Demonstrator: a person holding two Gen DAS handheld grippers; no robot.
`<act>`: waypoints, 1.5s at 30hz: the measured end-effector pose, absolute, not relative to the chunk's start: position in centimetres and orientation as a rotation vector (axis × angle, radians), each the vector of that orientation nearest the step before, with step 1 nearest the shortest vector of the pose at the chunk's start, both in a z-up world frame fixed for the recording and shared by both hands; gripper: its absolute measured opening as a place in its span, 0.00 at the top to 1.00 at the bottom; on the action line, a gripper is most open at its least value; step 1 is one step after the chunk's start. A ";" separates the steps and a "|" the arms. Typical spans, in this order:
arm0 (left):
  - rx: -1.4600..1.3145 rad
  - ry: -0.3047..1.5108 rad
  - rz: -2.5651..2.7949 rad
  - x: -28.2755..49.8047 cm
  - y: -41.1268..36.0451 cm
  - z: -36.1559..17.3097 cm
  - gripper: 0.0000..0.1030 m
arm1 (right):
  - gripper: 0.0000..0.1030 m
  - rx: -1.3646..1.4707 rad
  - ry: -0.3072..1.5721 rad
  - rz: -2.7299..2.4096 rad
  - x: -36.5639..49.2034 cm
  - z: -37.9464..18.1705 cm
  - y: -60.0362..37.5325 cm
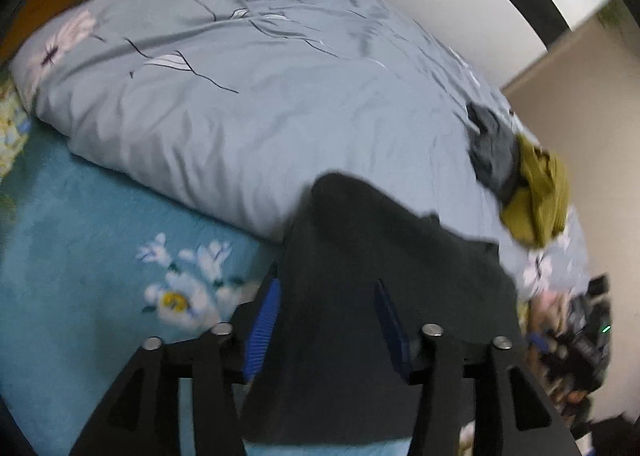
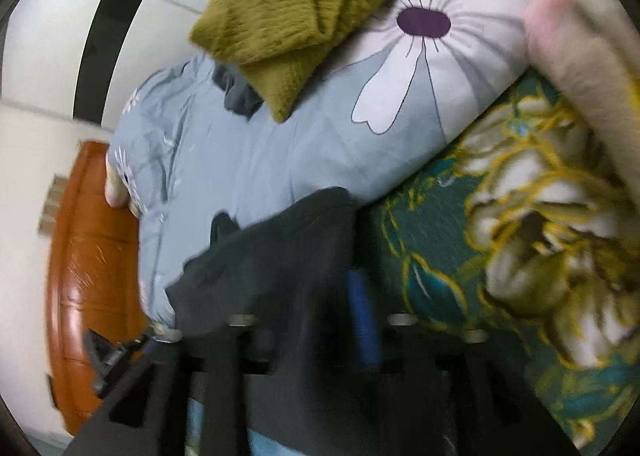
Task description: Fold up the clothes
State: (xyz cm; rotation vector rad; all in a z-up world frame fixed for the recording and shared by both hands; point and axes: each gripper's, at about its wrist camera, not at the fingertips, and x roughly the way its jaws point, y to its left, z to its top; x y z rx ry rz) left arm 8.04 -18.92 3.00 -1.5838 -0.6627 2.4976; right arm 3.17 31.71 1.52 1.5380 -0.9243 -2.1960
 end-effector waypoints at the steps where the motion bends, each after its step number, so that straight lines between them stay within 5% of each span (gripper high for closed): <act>1: -1.578 -0.658 2.504 8.8 -18.5 3.2 0.40 | 0.48 1.534 -0.874 -2.212 3.9 2.0 31.5; 4: -1.545 -0.653 2.525 10.7 -17.8 3.9 0.34 | 0.31 1.521 -0.694 -2.297 6.0 3.6 30.6; 8: -1.428 -0.613 2.627 13.8 -16.9 5.5 0.11 | 0.04 1.468 -0.474 -2.426 9.3 5.4 30.4; 10: -1.348 -0.597 2.671 15.1 -16.4 6.5 0.03 | 0.00 1.425 -0.384 -2.495 10.6 6.5 29.8; 24: -0.945 -0.374 2.961 22.0 -14.5 13.4 0.00 | 0.00 1.034 -0.110 -2.925 18.6 16.6 30.5; 30: -0.909 -0.408 3.020 22.6 -14.9 13.3 0.00 | 0.00 1.020 -0.175 -2.871 18.7 15.1 30.4; 33: -1.029 -0.261 3.059 21.7 -15.4 11.9 0.00 | 0.00 1.094 -0.220 -2.760 18.6 12.8 30.3; 36: -1.306 -0.423 2.855 20.2 -17.7 8.8 0.00 | 0.00 1.201 -0.433 -2.530 18.0 9.4 31.3; 42: -1.549 -1.422 2.297 20.9 -24.4 -1.6 0.00 | 0.00 1.382 -1.076 -2.111 17.3 1.0 34.9; 45: -1.574 -1.583 2.204 21.5 -25.2 -4.5 0.00 | 0.00 1.428 -1.226 -2.023 17.3 -2.2 35.4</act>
